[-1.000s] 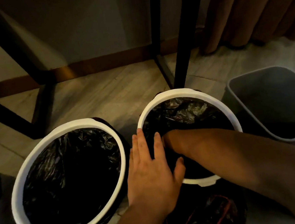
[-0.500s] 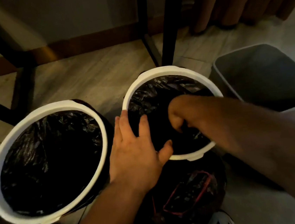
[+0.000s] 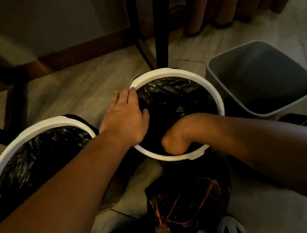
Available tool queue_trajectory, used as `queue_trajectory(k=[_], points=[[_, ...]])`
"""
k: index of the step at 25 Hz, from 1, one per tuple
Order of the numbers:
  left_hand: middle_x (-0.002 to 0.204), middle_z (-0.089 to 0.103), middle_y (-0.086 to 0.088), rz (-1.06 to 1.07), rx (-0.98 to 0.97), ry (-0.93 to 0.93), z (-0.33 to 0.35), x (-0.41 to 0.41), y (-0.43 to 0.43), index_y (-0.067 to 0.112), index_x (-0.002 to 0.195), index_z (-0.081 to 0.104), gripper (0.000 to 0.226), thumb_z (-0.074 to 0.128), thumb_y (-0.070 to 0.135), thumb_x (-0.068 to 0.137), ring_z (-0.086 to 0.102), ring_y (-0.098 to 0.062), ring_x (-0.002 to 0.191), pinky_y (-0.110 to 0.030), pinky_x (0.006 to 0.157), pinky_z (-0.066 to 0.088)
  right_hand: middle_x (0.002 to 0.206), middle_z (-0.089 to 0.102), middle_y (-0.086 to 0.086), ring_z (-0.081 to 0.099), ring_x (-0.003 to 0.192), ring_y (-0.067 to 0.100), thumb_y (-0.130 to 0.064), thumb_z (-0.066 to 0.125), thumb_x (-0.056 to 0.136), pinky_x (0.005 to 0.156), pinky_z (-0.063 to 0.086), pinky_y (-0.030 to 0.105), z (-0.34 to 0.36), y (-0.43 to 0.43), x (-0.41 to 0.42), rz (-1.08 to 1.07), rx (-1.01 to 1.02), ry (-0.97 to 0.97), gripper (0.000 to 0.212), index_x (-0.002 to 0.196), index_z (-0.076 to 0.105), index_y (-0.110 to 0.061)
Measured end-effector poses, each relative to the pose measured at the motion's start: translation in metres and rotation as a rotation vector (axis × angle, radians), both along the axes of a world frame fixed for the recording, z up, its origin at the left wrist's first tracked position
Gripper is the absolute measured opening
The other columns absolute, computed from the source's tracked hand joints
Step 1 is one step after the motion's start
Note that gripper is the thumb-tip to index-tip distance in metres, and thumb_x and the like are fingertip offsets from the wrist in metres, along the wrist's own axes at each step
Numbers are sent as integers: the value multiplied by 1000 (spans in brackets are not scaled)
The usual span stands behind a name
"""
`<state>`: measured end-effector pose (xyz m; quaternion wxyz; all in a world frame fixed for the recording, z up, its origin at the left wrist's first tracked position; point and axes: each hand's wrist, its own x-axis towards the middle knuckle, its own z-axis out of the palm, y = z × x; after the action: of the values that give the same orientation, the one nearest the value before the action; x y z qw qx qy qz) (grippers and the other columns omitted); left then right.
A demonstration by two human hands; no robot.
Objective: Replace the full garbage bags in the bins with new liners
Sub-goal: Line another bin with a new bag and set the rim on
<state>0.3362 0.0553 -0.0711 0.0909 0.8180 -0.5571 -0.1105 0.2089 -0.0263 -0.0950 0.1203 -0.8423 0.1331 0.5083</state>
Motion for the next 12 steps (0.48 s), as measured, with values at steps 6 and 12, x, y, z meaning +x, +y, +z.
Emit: queue_trajectory(k=[6, 12], points=[[173, 3, -6, -19, 18, -55, -17, 5, -12, 12, 166, 0, 83, 48, 39, 104, 20, -31, 155, -39, 124, 25, 132, 64, 17, 60, 102, 25, -21, 49, 108, 79, 42, 27, 5, 2, 7, 24, 42, -84, 31, 128, 65, -3], [146, 45, -13, 89, -13, 26, -6, 19, -11, 22, 162, 24, 83, 65, 14, 90, 56, -35, 121, -43, 90, 50, 98, 71, -7, 64, 99, 19, -48, 53, 95, 83, 54, 39, 44, -26, -78, -504, -389, -1077, 24, 100, 70, -32]])
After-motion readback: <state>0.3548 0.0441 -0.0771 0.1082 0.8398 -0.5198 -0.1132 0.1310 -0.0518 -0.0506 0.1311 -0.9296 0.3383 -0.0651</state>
